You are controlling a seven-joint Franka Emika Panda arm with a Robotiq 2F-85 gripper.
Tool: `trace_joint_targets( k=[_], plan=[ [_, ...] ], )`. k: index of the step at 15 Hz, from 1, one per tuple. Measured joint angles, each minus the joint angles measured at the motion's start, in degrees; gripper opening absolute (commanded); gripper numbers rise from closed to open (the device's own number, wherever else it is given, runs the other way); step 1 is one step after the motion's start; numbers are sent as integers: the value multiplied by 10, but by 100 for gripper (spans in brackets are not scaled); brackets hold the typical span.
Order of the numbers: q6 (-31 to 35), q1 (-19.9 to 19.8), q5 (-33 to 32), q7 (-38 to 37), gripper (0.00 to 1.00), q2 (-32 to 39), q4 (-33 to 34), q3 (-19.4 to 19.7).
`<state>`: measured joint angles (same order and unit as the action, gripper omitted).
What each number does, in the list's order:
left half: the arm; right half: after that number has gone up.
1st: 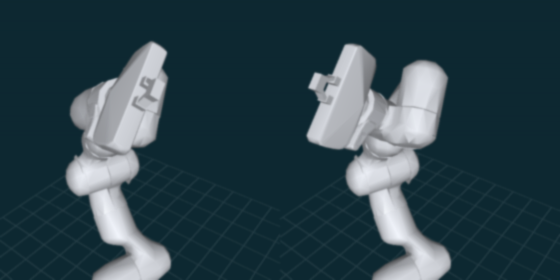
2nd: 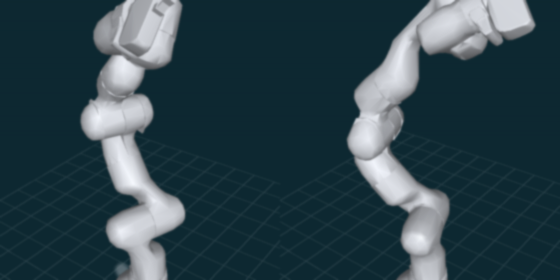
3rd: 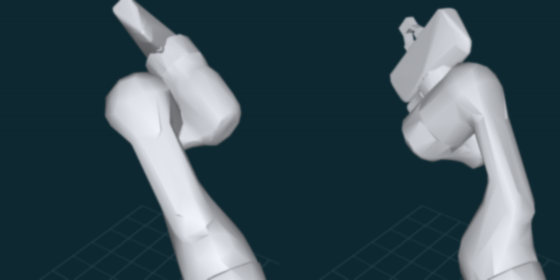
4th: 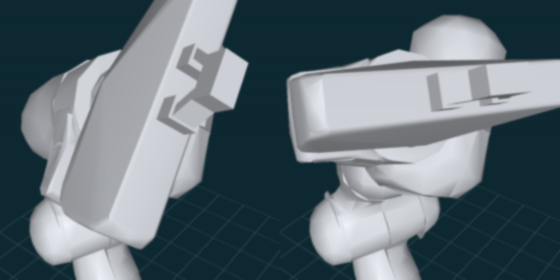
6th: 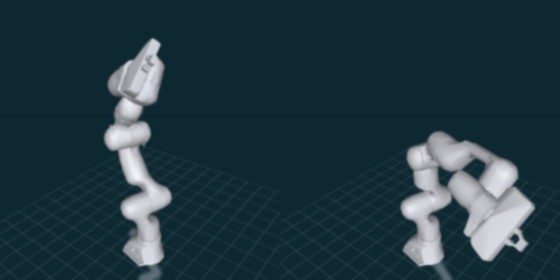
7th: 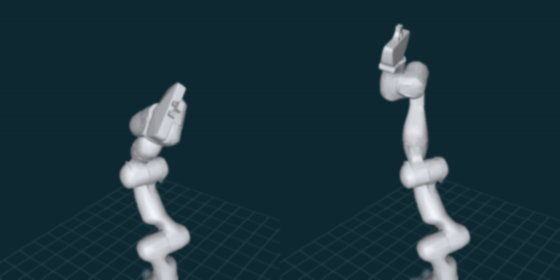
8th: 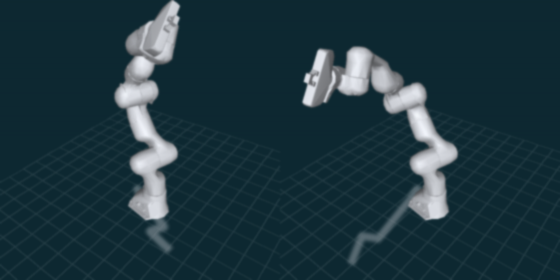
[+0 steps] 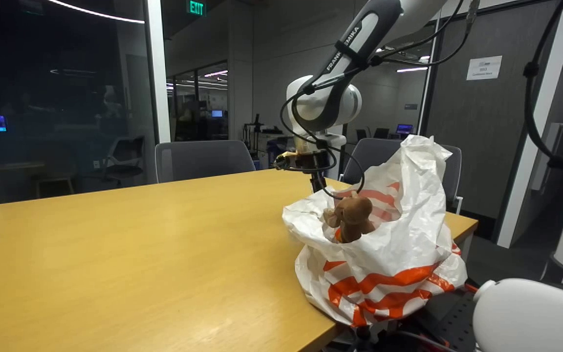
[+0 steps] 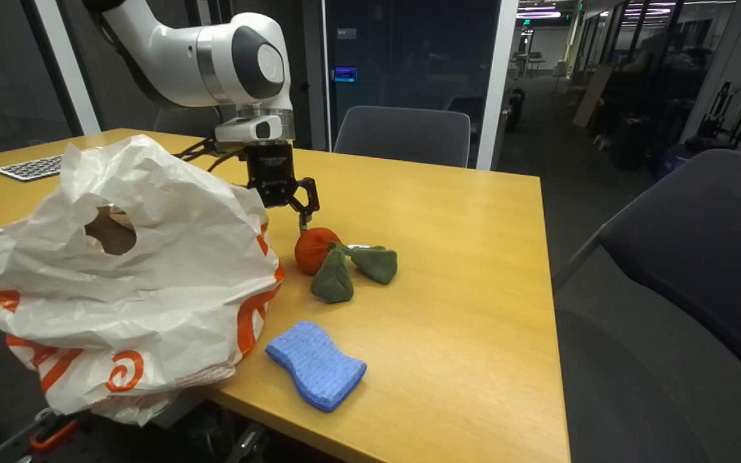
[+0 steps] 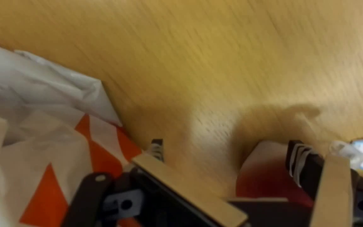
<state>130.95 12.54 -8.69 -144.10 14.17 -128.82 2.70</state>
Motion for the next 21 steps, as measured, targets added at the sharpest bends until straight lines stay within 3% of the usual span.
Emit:
trace_joint_targets(
  k=[4, 11, 12, 13, 21],
  plan=[
    [-69, -7, -57, -68, 100, -21, 6, 3],
    [-65, -28, -80, -71, 100, 14, 28, 3],
    [-60, -30, -80, -71, 75, 22, 31, 3],
    [-55, -31, -81, -72, 74, 30, 34, 3],
    [-47, -30, -105, -87, 13, 52, 60, 3]
  ],
)
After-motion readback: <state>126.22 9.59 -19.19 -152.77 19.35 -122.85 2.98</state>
